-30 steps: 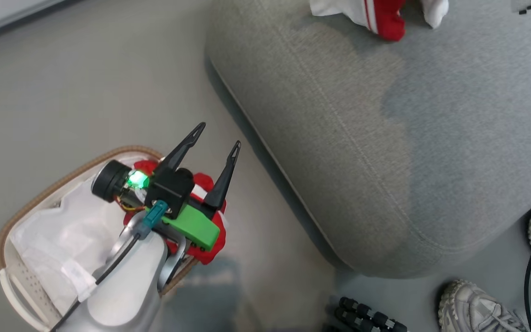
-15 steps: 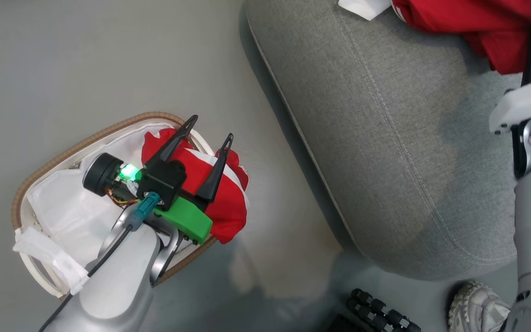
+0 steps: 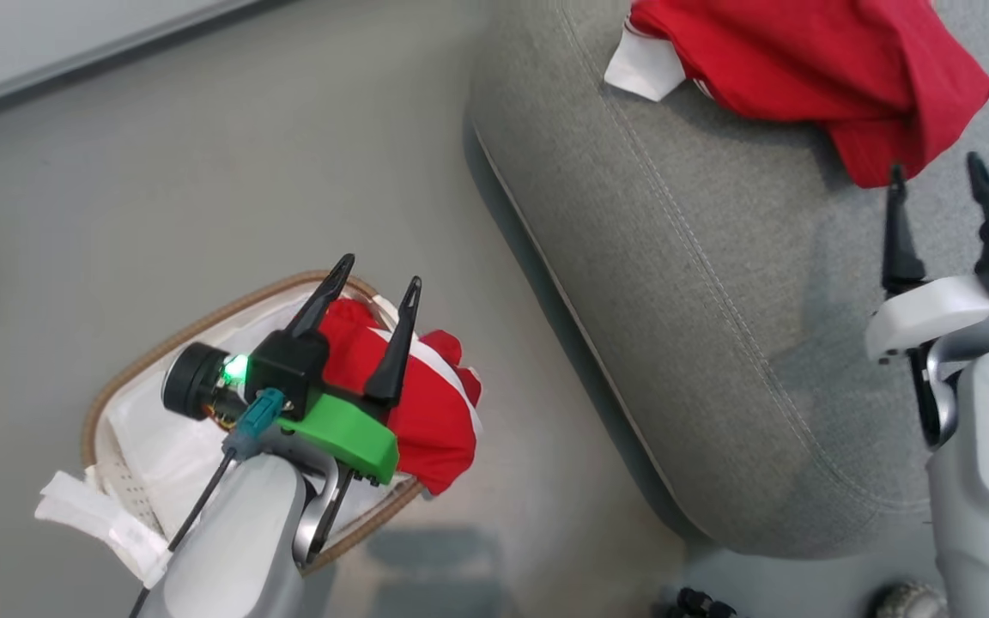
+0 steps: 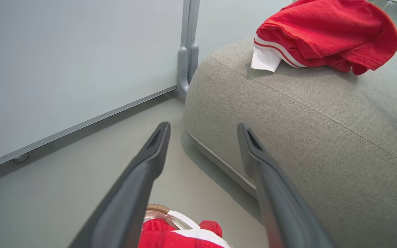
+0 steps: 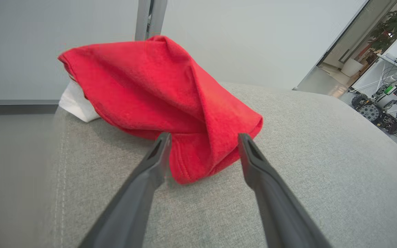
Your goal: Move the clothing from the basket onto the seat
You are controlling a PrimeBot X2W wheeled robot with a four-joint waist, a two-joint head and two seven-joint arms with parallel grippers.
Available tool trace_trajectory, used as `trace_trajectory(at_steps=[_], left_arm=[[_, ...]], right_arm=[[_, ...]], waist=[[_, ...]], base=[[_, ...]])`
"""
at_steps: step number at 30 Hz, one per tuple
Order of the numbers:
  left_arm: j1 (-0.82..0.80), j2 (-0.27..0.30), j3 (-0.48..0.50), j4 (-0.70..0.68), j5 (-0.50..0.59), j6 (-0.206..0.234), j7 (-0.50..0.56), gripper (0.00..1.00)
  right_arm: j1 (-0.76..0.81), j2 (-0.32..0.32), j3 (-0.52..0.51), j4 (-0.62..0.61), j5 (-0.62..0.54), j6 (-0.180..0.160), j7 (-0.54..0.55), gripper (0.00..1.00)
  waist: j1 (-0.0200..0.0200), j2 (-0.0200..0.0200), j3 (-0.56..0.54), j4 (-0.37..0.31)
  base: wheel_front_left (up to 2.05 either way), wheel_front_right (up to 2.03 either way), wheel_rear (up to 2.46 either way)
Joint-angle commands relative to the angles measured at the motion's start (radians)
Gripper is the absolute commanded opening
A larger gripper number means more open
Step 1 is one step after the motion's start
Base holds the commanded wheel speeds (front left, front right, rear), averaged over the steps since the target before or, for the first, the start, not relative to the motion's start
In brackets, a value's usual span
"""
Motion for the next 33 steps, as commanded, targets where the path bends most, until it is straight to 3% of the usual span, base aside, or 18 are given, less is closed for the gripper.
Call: trace_trajectory(at_steps=[1, 7, 16, 23, 33], left_arm=[[0.030, -0.008, 0.022, 0.005, 0.003, -0.001, 0.000, 1.00], [0.105, -0.048, 0.131, 0.013, 0.025, 0.009, 0.000, 1.00], [0.190, -0.072, 0.266, 0.034, 0.052, 0.016, 0.000, 1.00], [0.267, -0.084, 0.376, 0.047, 0.050, 0.031, 0.000, 1.00], [0.353, -0.092, 0.439, 0.061, 0.082, 0.029, 0.000, 1.00]], right_arm=[[0.029, -0.007, 0.024, -0.020, 0.030, -0.001, -0.001, 1.00], [0.079, 0.002, 0.145, -0.091, 0.115, -0.001, -0.001, 1.00], [0.138, 0.026, 0.238, -0.089, 0.154, -0.001, -0.001, 1.00], [0.191, 0.034, 0.278, -0.073, 0.173, -0.001, -0.001, 1.00], [0.275, 0.037, 0.301, -0.038, 0.187, -0.001, -0.001, 1.00]], waist=[[0.0000, 0.0000, -0.078, 0.056], [0.0000, 0.0000, -0.159, 0.167], [0.0000, 0.0000, -0.241, 0.293], [0.0000, 0.0000, -0.306, 0.343], [0.0000, 0.0000, -0.390, 0.379]], base=[[0.00, 0.00, 0.00], [0.00, 0.00, 0.00], [0.00, 0.00, 0.00], [0.00, 0.00, 0.00], [0.00, 0.00, 0.00]])
